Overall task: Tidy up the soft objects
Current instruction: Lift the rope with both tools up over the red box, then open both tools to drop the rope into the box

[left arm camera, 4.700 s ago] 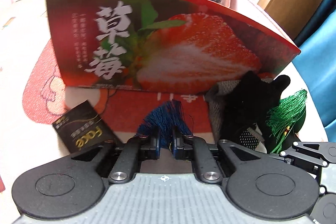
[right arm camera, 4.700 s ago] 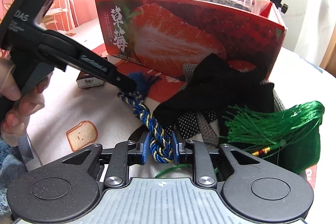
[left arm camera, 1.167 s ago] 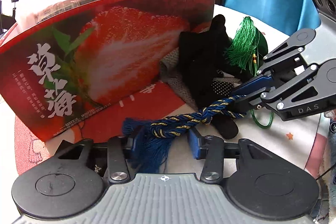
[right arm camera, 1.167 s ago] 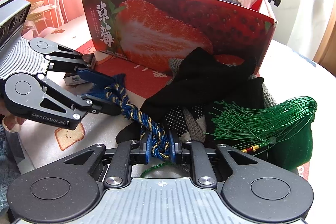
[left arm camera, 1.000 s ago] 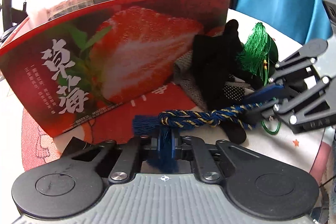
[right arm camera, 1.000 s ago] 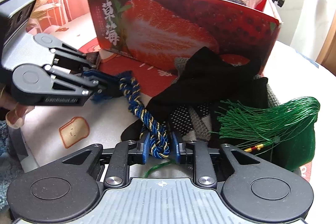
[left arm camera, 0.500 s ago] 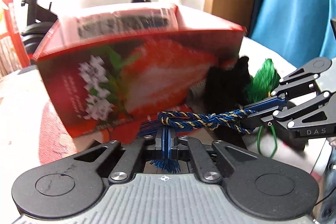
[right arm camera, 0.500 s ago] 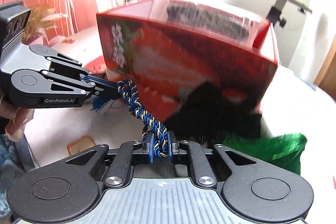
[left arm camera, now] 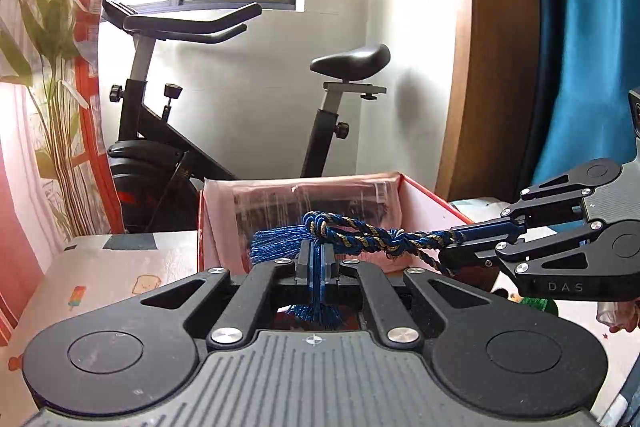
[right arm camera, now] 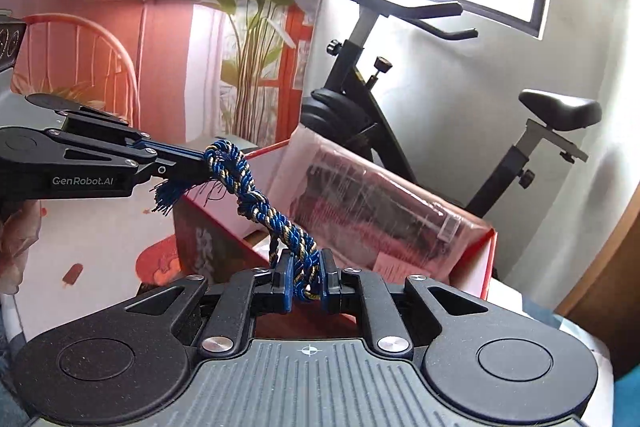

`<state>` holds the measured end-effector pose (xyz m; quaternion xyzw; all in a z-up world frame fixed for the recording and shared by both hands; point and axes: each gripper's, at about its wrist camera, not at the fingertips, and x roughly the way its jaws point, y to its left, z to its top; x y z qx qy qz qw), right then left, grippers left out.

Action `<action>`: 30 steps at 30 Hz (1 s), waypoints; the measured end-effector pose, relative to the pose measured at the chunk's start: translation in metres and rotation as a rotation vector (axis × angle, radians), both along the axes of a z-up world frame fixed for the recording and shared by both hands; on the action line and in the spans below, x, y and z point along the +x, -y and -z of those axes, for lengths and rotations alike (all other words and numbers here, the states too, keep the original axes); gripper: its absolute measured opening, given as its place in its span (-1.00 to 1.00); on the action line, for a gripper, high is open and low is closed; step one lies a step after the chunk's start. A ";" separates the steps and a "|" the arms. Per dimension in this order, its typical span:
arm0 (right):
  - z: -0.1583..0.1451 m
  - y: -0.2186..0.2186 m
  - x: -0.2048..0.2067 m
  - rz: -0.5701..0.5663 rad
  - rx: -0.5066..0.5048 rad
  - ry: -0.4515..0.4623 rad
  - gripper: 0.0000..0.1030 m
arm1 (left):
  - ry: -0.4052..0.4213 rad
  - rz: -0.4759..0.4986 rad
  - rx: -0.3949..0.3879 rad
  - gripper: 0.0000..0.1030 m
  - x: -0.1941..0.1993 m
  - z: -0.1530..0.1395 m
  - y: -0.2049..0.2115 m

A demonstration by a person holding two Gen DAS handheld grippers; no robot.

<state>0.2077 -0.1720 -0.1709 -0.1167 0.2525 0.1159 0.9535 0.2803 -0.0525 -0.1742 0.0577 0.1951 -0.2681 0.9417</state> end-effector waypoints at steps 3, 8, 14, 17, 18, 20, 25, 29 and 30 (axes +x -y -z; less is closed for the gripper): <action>-0.001 0.003 0.030 0.026 -0.004 -0.012 -0.78 | -0.064 -0.024 -0.007 -0.92 0.029 -0.002 0.006; 0.020 0.014 0.078 0.103 0.056 -0.133 -0.78 | -0.240 -0.075 -0.026 -0.92 0.071 0.016 0.017; 0.048 0.031 0.101 0.191 0.116 -0.249 -0.76 | -0.325 -0.105 0.016 -0.91 0.084 0.032 0.023; 0.054 0.034 0.104 0.221 0.102 -0.274 -0.75 | -0.329 -0.111 0.054 -0.90 0.085 0.036 0.027; 0.055 0.036 0.104 0.232 0.107 -0.278 -0.70 | -0.332 -0.108 0.056 -0.89 0.085 0.036 0.027; 0.055 0.041 0.104 0.251 0.133 -0.287 -0.58 | -0.336 -0.109 0.060 -0.86 0.084 0.036 0.027; 0.048 0.047 0.096 0.259 0.176 -0.284 -0.40 | -0.339 -0.116 0.062 -0.50 0.084 0.032 0.026; 0.035 0.054 0.082 0.253 0.226 -0.249 0.31 | -0.313 -0.126 0.045 0.32 0.074 0.022 0.020; 0.031 0.057 0.076 0.255 0.239 -0.234 0.50 | -0.303 -0.127 0.042 0.51 0.071 0.018 0.019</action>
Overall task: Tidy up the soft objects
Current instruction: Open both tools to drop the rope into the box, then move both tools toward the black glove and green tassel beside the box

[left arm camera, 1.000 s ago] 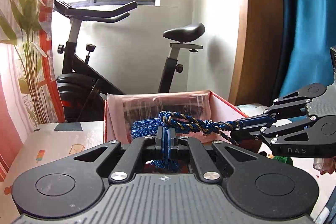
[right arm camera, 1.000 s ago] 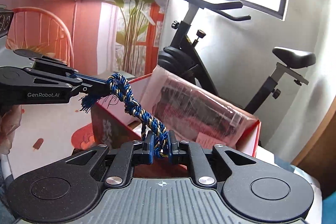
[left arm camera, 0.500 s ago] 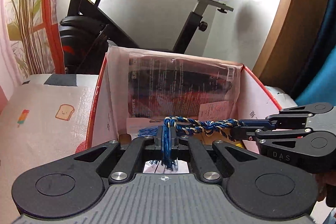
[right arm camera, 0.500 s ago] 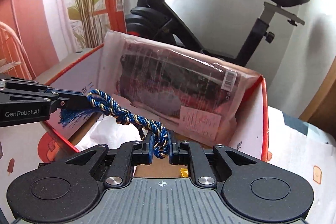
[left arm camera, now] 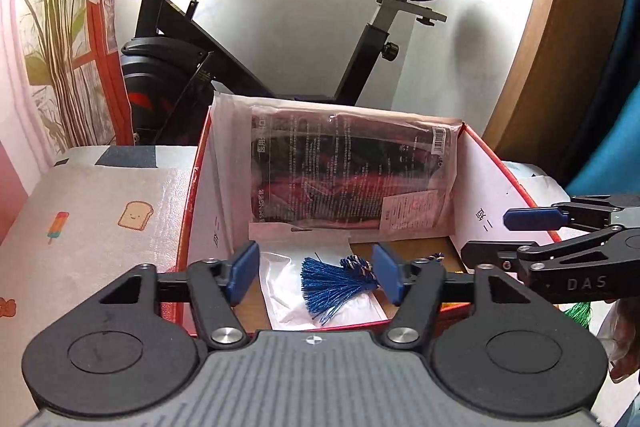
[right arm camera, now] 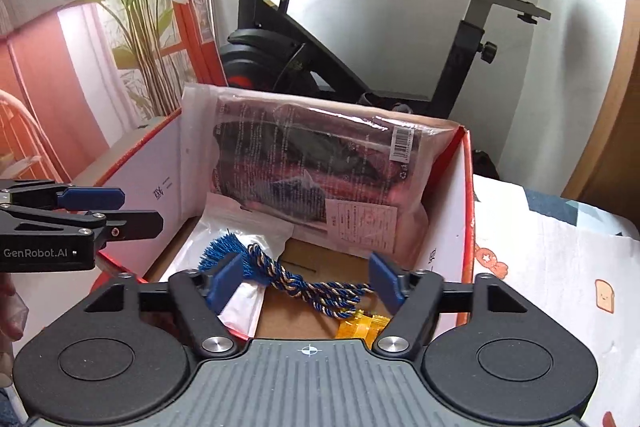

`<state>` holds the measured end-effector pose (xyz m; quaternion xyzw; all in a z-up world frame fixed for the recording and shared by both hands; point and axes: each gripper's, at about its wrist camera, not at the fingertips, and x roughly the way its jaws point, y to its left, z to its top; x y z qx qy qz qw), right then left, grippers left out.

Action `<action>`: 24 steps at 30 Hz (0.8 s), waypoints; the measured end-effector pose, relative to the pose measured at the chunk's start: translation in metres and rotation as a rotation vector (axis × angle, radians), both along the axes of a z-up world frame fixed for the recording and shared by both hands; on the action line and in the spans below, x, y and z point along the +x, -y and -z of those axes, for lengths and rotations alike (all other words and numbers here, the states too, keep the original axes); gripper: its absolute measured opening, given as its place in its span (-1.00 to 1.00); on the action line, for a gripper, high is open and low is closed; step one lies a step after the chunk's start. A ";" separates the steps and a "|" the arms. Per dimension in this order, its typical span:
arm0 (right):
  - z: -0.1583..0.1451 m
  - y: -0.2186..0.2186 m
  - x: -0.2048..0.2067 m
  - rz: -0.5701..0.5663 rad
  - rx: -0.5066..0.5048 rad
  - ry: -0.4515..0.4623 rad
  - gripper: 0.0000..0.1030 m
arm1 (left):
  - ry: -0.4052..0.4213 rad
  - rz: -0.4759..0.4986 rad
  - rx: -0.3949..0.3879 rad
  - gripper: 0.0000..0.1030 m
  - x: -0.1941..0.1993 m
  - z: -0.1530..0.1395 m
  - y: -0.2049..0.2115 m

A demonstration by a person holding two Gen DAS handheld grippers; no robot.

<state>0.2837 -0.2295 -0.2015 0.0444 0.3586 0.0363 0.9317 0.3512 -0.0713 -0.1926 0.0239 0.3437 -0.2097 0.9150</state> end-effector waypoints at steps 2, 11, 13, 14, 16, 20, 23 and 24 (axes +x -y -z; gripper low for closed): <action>-0.008 0.006 -0.012 0.023 0.007 0.036 0.85 | 0.041 0.011 -0.001 0.81 -0.010 -0.008 -0.002; -0.018 0.028 -0.064 0.091 0.005 0.136 0.99 | 0.110 0.026 -0.014 1.00 -0.053 -0.022 -0.003; -0.017 0.029 -0.077 0.092 0.006 0.147 0.99 | 0.102 0.017 -0.023 1.00 -0.061 -0.018 -0.002; -0.016 0.031 -0.083 0.092 0.009 0.151 0.99 | 0.101 0.019 -0.023 1.00 -0.064 -0.016 0.000; -0.012 0.033 -0.096 0.094 0.002 0.158 0.99 | 0.104 0.028 -0.019 1.00 -0.073 -0.010 0.003; -0.001 0.033 -0.116 0.085 -0.083 0.167 0.99 | 0.085 0.053 -0.019 1.00 -0.088 0.003 0.008; 0.008 0.036 -0.127 0.064 -0.068 0.154 0.91 | 0.079 0.065 -0.019 1.00 -0.097 0.010 0.013; 0.012 0.037 -0.130 0.060 -0.069 0.145 0.83 | 0.074 0.070 -0.023 0.99 -0.099 0.013 0.014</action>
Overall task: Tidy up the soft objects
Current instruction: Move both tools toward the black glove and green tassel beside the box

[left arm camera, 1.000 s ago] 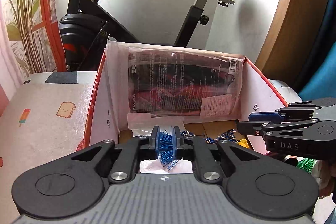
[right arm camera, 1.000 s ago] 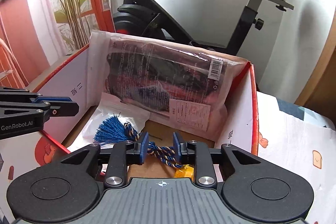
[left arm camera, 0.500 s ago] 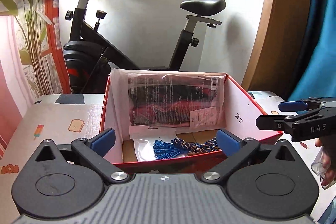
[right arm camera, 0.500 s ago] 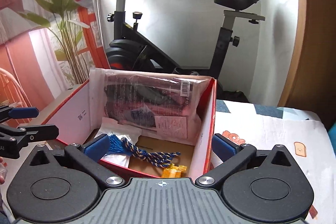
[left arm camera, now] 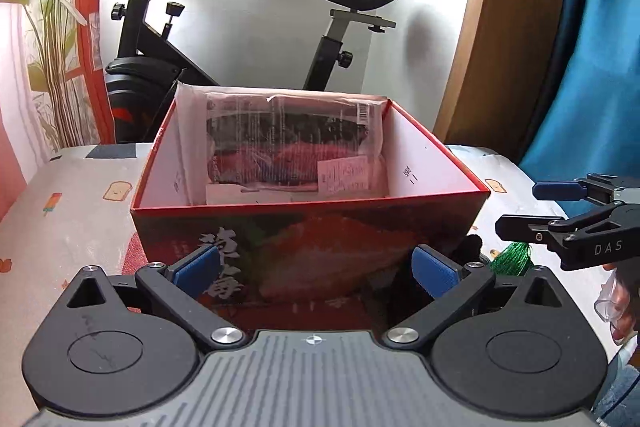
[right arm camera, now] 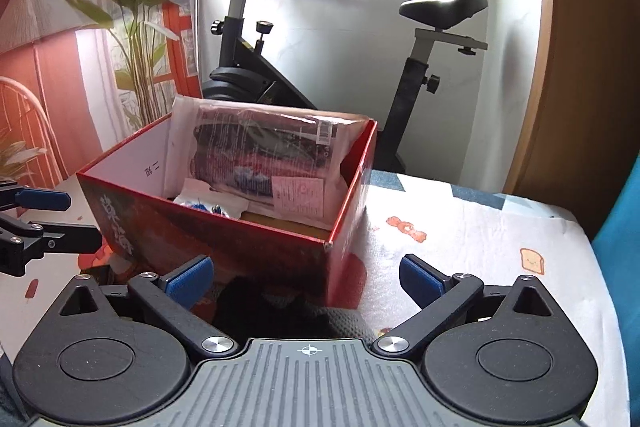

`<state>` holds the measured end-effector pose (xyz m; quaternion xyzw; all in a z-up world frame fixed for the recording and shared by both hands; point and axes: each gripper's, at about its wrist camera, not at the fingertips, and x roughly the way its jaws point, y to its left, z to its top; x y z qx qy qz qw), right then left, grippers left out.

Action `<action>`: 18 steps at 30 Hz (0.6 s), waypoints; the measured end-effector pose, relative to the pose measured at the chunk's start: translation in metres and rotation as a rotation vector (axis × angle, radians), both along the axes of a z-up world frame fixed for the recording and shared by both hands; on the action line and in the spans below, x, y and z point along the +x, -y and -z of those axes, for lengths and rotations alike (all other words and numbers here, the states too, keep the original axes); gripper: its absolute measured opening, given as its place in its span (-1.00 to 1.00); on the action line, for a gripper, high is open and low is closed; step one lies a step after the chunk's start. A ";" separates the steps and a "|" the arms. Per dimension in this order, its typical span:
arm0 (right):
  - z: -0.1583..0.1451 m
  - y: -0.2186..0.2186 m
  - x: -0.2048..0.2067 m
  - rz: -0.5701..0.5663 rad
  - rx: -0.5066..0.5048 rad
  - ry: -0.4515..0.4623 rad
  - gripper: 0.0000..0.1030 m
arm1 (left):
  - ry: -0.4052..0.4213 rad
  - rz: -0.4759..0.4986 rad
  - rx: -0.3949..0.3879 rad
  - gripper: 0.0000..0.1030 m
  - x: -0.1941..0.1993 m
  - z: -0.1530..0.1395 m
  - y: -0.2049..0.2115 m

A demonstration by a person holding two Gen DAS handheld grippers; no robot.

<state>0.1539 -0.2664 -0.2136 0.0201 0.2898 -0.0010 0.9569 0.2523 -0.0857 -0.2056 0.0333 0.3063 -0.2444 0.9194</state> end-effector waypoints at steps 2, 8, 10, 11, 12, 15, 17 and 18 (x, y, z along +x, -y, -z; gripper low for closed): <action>0.009 -0.001 -0.003 -0.014 -0.014 -0.025 0.71 | -0.020 0.017 -0.008 0.97 -0.001 0.006 0.004; 0.040 -0.008 -0.011 -0.084 -0.030 -0.138 0.23 | -0.086 0.023 -0.018 0.75 0.000 0.026 0.011; 0.047 -0.010 -0.018 -0.091 -0.040 -0.154 0.20 | -0.103 0.025 -0.020 0.70 0.000 0.031 0.014; 0.050 -0.009 -0.020 -0.085 -0.042 -0.158 0.20 | -0.108 0.028 -0.019 0.67 -0.001 0.033 0.014; 0.052 -0.009 -0.022 -0.075 -0.044 -0.161 0.20 | -0.111 0.030 -0.019 0.66 -0.001 0.035 0.014; 0.054 -0.003 -0.030 -0.040 -0.037 -0.152 0.22 | -0.128 0.027 -0.034 0.64 -0.002 0.039 0.014; 0.051 0.003 -0.033 -0.022 -0.038 -0.138 0.23 | -0.142 0.027 -0.040 0.61 -0.003 0.042 0.013; 0.050 0.004 -0.033 -0.018 -0.043 -0.135 0.24 | -0.146 0.029 -0.040 0.59 -0.004 0.044 0.014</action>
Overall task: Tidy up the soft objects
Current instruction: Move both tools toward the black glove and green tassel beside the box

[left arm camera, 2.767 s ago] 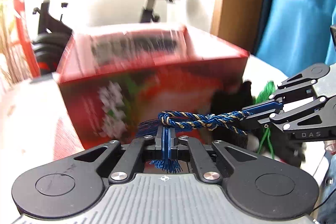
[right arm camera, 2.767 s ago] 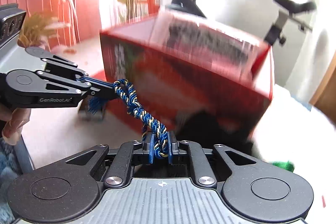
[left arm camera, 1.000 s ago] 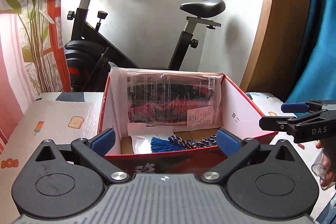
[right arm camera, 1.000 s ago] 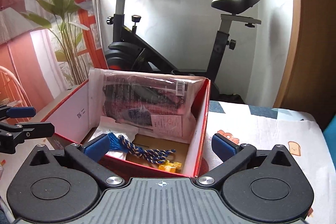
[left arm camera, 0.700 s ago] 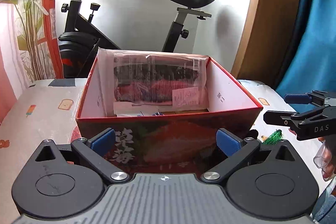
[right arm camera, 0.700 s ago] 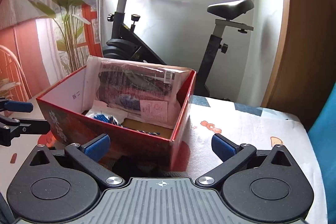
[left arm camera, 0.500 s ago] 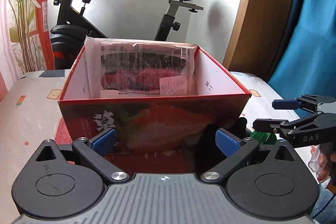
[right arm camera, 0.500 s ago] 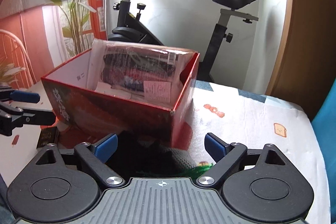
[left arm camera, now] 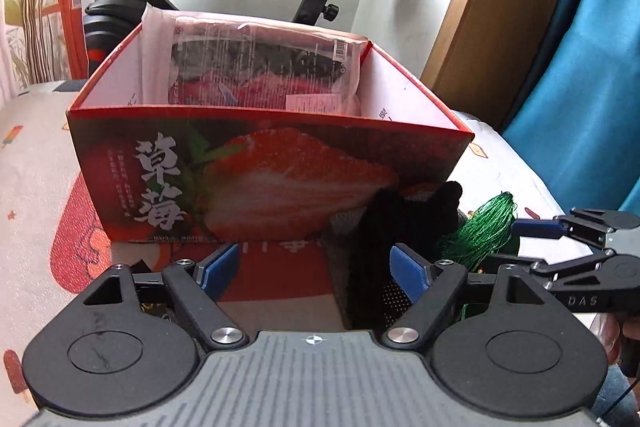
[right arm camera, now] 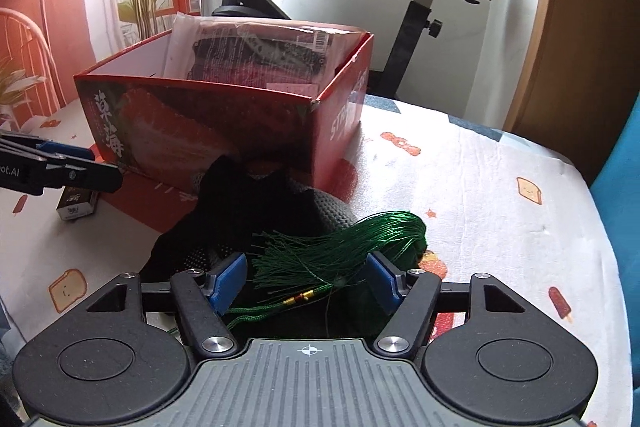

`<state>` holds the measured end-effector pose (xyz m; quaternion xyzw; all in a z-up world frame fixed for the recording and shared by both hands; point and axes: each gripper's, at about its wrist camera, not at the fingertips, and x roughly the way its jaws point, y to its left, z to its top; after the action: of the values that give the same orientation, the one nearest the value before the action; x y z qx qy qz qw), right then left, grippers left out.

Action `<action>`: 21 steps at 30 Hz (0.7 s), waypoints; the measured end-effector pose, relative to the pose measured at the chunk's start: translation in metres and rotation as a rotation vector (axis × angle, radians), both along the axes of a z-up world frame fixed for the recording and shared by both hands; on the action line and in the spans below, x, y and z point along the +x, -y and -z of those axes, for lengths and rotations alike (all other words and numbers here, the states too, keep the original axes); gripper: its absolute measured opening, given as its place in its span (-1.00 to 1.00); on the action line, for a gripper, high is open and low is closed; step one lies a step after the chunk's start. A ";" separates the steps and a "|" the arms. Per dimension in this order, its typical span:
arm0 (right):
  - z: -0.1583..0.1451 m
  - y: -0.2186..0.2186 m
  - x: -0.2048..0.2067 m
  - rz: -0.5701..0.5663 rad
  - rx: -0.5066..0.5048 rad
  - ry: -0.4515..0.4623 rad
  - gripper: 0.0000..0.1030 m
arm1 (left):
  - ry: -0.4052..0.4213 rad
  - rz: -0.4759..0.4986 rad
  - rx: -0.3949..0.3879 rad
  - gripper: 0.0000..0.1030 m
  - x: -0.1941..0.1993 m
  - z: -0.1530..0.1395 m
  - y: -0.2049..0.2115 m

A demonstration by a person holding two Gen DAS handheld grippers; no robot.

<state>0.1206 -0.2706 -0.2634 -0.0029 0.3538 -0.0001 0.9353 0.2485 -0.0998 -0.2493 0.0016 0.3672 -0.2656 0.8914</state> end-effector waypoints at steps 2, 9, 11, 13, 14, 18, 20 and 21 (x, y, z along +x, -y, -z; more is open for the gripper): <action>-0.002 0.007 0.001 0.022 -0.025 0.003 0.24 | -0.004 0.005 0.001 0.57 -0.002 0.002 0.000; 0.001 0.012 -0.005 0.017 0.006 -0.023 0.13 | -0.026 0.048 -0.017 0.38 -0.004 0.008 0.008; 0.005 0.006 -0.008 0.007 -0.007 -0.036 0.08 | -0.040 0.065 -0.019 0.23 -0.004 0.013 0.012; 0.008 0.001 -0.011 -0.010 -0.004 -0.052 -0.02 | -0.059 0.084 -0.022 0.13 -0.004 0.019 0.017; 0.010 -0.002 -0.012 -0.018 -0.001 -0.065 -0.08 | -0.067 0.092 -0.024 0.09 -0.004 0.021 0.019; 0.014 -0.010 -0.017 -0.050 -0.013 -0.095 -0.09 | -0.088 0.128 -0.023 0.03 -0.002 0.030 0.028; 0.017 -0.012 -0.017 -0.058 -0.004 -0.123 -0.09 | -0.099 0.135 -0.024 0.03 0.001 0.035 0.032; 0.020 -0.013 -0.016 -0.057 -0.002 -0.136 -0.09 | -0.106 0.138 -0.023 0.03 0.003 0.038 0.034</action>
<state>0.1041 -0.2579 -0.2835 -0.0140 0.4165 0.0262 0.9086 0.2513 -0.1339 -0.2869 0.0029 0.4099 -0.3304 0.8502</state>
